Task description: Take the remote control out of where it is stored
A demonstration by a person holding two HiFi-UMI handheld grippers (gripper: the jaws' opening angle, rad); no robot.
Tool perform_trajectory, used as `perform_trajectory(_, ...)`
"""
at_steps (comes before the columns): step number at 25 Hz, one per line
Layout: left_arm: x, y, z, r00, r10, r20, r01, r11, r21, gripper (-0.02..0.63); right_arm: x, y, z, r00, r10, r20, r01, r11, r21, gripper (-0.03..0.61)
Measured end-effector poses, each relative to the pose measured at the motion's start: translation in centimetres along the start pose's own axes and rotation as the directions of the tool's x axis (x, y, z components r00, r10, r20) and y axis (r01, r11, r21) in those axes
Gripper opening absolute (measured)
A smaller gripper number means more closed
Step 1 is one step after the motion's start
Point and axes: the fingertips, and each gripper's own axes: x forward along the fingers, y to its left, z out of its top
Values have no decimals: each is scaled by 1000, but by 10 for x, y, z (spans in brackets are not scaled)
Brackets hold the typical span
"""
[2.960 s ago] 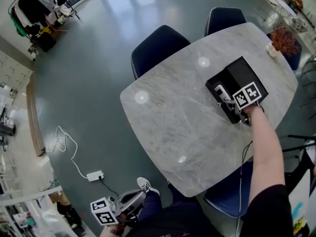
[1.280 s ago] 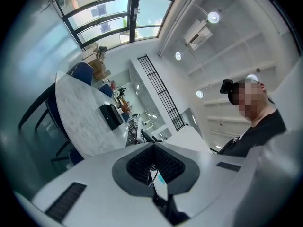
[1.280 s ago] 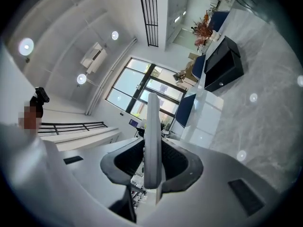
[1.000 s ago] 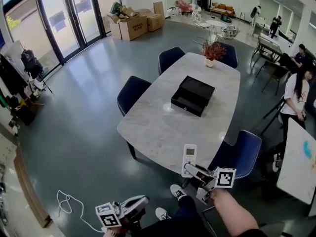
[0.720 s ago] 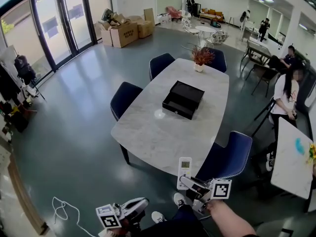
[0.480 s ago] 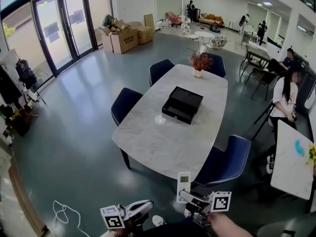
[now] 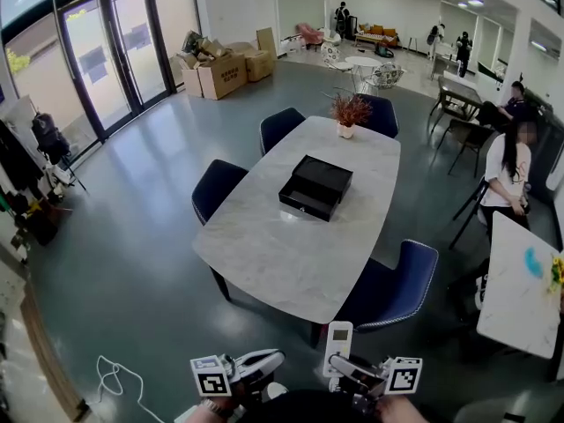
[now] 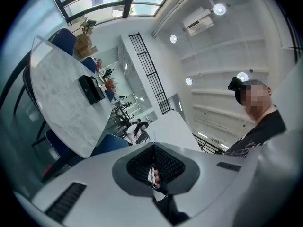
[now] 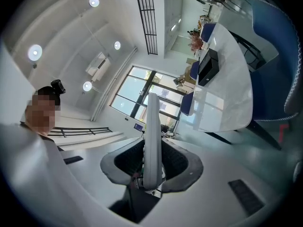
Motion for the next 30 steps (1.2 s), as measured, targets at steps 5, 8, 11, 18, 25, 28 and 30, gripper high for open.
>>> perform_trajectory(5, 35, -9, -15, 1000, -11, -18, 11, 1000, 9, 6, -24, 2, -1, 998, 21, -59, -22, 1000, -16, 118)
perform_trajectory(8, 50, -12, -20, 1000, -6, -15, 6, 1000, 12, 6, -33, -2, 2, 997, 33, -68, -33, 999, -6, 118)
perform_trajectory(11, 61, -14, -26, 1000, 9, -10, -9, 1000, 10, 6, -43, -5, 5, 995, 48, -84, -47, 999, 9, 118)
perform_trajectory(18, 74, -16, -36, 999, 37, 15, -37, 999, -1, 6, -54, -7, 10, 989, 81, -122, -79, 997, 23, 118)
perform_trajectory(25, 82, -18, -38, 999, 38, 17, -39, 999, 11, 6, -59, -8, 15, 987, 87, -135, -86, 996, 18, 118)
perform_trajectory(28, 85, -20, -37, 999, 37, 19, -37, 999, 16, 6, -60, -8, 16, 986, 87, -142, -86, 996, 15, 118)
perform_trajectory(30, 87, -21, -36, 999, 34, 19, -35, 999, 21, 6, -60, -8, 17, 986, 90, -143, -88, 996, 15, 118)
